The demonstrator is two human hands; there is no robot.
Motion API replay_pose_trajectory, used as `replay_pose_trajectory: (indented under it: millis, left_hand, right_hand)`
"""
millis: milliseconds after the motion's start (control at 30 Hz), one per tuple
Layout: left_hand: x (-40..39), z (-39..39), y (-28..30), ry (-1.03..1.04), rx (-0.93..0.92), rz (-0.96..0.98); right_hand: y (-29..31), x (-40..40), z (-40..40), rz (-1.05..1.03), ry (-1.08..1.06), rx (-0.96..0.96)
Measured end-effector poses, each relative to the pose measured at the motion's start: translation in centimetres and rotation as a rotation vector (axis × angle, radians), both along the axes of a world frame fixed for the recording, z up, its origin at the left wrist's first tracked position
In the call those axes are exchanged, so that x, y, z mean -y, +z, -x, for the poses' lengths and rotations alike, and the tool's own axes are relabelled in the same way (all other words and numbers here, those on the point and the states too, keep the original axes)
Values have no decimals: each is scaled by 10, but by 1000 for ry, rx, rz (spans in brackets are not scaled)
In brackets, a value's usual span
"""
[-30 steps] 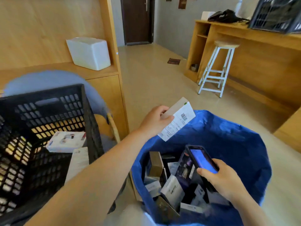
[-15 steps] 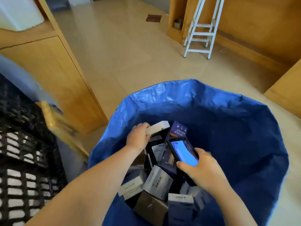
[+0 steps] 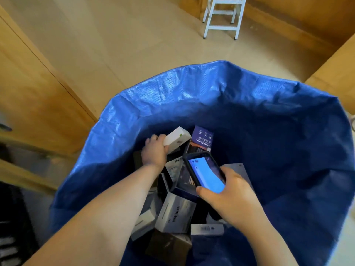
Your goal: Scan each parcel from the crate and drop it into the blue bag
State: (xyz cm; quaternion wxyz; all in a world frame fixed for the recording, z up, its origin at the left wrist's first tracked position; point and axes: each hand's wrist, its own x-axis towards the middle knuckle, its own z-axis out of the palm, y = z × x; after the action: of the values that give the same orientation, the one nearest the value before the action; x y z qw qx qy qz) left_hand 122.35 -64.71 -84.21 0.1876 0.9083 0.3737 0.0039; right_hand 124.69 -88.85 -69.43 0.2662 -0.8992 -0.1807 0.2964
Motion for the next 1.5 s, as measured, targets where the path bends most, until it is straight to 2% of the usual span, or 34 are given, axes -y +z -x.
replay_pose_trajectory:
  millis: [167,333,433,500,767,1167,1333,1500]
  left_hand:
    - [-12,0,-2,26,5,-83]
    - [-16,8,-16,-155,-270,-19]
    - [-9,15,-17,-224,-441,83]
    - [-5,22,-13,-251,-475,99]
    - [8,62,56,-221,-408,67]
    - [64,146,245,-193,-51,-146]
    - [83,206,315,-180,105,-260]
    - [69,284,368,-50,128,-312]
  right_hand:
    - [-4,1,5,-17,27,-18]
    - [-9,-1,5,-27,26,1]
    - [-6,-2,4,-6,33,26]
    - [-3,-2,4,0,39,36]
    - [41,14,26,3,27,82]
    - [139,39,115,-128,47,153]
    - [169,37,158,-219,86,199]
    - [195,12,205,-295,200,213]
